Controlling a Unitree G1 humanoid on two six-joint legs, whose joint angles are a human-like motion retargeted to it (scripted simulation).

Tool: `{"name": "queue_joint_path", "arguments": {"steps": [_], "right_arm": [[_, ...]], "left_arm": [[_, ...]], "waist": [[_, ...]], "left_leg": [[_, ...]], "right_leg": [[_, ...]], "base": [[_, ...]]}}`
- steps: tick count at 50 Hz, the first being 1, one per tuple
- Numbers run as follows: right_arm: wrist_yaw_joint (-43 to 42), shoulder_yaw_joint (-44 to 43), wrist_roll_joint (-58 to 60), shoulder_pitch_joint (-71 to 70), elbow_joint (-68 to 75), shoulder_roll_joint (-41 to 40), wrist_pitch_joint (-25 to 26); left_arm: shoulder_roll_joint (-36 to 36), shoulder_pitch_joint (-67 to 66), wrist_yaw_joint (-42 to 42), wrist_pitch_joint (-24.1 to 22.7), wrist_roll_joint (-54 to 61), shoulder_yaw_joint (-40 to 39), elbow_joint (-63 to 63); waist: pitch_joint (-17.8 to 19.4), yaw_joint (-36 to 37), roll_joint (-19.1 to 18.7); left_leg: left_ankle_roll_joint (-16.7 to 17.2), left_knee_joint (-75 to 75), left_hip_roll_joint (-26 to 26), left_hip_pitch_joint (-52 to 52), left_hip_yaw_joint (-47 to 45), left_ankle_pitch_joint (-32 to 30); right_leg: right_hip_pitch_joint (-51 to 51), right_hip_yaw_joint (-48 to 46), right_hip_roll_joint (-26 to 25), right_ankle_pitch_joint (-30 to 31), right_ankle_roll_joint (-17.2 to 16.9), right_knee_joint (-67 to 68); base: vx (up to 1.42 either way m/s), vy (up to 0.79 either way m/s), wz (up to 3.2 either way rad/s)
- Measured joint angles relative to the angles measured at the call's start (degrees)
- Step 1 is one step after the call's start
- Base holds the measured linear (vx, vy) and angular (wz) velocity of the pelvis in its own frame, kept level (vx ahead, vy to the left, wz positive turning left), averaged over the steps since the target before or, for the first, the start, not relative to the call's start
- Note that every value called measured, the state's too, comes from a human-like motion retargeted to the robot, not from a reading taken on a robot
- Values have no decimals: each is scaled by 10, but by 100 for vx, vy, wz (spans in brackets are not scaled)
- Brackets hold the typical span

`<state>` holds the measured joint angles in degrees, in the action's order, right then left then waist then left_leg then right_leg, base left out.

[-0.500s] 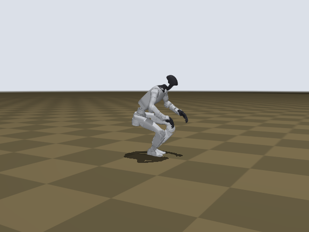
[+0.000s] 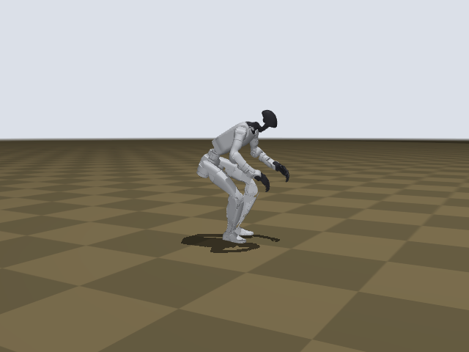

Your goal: Upper body actions

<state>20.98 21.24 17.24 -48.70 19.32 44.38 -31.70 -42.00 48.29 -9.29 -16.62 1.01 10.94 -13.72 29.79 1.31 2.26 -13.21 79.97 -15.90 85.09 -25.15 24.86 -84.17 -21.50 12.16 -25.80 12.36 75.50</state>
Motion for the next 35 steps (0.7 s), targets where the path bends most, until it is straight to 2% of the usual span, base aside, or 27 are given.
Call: {"name": "queue_joint_path", "arguments": {"steps": [7,12,15,18,20,22,24,27,30,35], "right_arm": [[-60,-88,92,148,51,-53,4],[-157,-158,245,250,172,-149,31],[-282,-201,378,283,283,-209,120],[-395,-244,457,301,417,-260,229],[-426,-265,457,306,523,-283,264],[-406,-275,423,316,623,-291,270],[-346,-274,389,333,696,-290,269],[-269,-285,366,372,748,-297,291],[-237,-314,362,415,765,-309,312],[-221,-330,341,457,755,-321,316]], "left_arm": [[54,-132,-14,12,7,-25,-43],[119,-228,-42,2,-61,-37,-149],[175,-264,-58,-3,-125,-70,-273],[256,-285,-25,63,-180,-129,-441],[303,-296,8,117,-196,-193,-552],[331,-316,46,153,-180,-266,-643],[342,-344,58,176,-145,-325,-720],[334,-401,0,205,-91,-355,-783],[329,-470,-57,210,-100,-365,-795],[327,-547,-49,206,-172,-394,-759]], "waist": [[0,9,-21],[0,13,-27],[0,1,-29],[-1,-14,-28],[-8,-33,-28],[-19,-57,-26],[-38,-79,-22],[-70,-76,-14],[-114,-61,-15],[-156,-54,-19]], "left_leg": [[67,-177,14,-161,50,-55],[95,-327,33,-325,64,-100],[103,-430,55,-429,67,-132],[107,-527,83,-529,67,-164],[110,-579,97,-587,74,-181],[115,-617,109,-635,85,-193],[122,-649,118,-676,93,-203],[132,-689,120,-735,78,-210],[147,-723,116,-775,62,-215],[183,-737,111,-812,61,-229]], "right_leg": [[205,-12,-12,70,-64,-217],[378,-24,-35,124,-94,-375],[476,-30,-43,162,-115,-459],[556,8,-50,202,-129,-521],[604,55,-59,223,-138,-558],[654,83,-62,230,-147,-599],[702,73,-58,235,-158,-641],[758,15,-45,251,-157,-689],[789,28,-54,261,-161,-725],[821,47,-74,250,-153,-743]], "base": [[12,2,-8],[23,-2,8],[25,5,30],[26,9,37],[34,6,51],[38,1,60],[39,-2,42],[32,-9,-42],[35,-11,-48],[18,-14,-12]]}}
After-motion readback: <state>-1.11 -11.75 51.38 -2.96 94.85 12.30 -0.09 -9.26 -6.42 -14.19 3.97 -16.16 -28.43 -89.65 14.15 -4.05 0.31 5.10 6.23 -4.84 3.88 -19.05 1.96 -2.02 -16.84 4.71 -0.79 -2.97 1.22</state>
